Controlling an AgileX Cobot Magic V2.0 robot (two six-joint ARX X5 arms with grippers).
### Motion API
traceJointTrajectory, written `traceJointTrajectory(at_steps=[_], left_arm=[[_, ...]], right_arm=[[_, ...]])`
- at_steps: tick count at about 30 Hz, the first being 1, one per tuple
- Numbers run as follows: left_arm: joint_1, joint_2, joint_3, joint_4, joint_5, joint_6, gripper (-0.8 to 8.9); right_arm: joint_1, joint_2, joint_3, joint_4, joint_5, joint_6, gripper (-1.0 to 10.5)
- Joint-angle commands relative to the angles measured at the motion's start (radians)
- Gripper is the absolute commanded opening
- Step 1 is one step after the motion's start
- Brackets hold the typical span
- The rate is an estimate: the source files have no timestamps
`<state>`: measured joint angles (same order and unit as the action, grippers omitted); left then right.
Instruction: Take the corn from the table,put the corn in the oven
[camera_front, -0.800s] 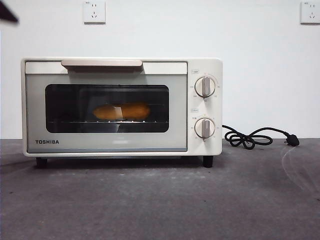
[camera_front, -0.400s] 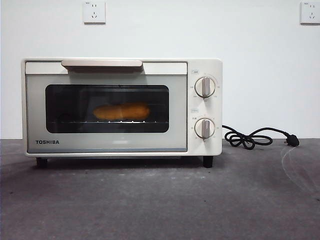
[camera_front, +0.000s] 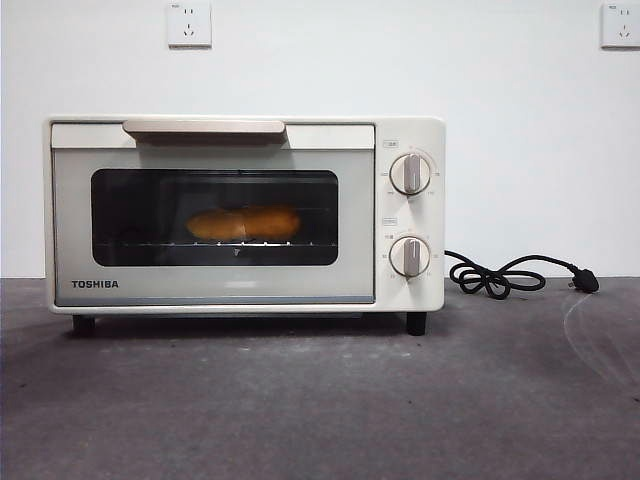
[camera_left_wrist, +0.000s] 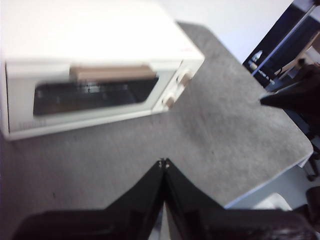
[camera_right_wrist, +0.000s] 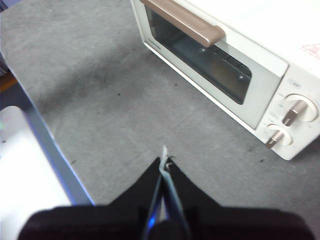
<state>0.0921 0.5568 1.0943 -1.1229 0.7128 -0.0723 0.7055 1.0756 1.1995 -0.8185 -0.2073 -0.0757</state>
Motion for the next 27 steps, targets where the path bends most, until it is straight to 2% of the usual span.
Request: traceJointTrajectory(at_steps=[1,8,11,15,20,23,27], left_arm=[[-0.002,0.029,-0.004,-0.014,-0.004,-0.010,-0.03],[-0.025,0.123,-0.005,0.003,-0.020,-0.006,-0.03],[-0.071,0.110,-0.005,0.024,-0.088,-0.005,-0.03],[-0.127,0.040,-0.005,0.066,-0.225,0.005,-0.03],[-0.133,-0.062,-0.006,0.106,-0.251,-0.003,-0.03],[-0.140,-0.112,-0.015,0.264,-0.304,-0.003,-0.03],[-0.171,-0.176,-0.092,0.687,-0.302,-0.003,-0.03]], right_arm=[[-0.001,0.001,0.002,0.008,0.027,-0.007,-0.1],[-0.001,0.001,0.002,0.008,0.070,-0.007,-0.1],[-0.001,0.001,0.002,0.008,0.086,-0.007,-0.1],[-0.001,0.001,0.002,0.008,0.104,-0.007,-0.1],[-0.001,0.001,0.002,0.008,0.105,-0.007,-0.1],[-0.001,0.001,0.002,0.008,0.111,-0.007,-0.1],[-0.001,0.001,0.002,0.008,0.111,-0.007,-0.1]])
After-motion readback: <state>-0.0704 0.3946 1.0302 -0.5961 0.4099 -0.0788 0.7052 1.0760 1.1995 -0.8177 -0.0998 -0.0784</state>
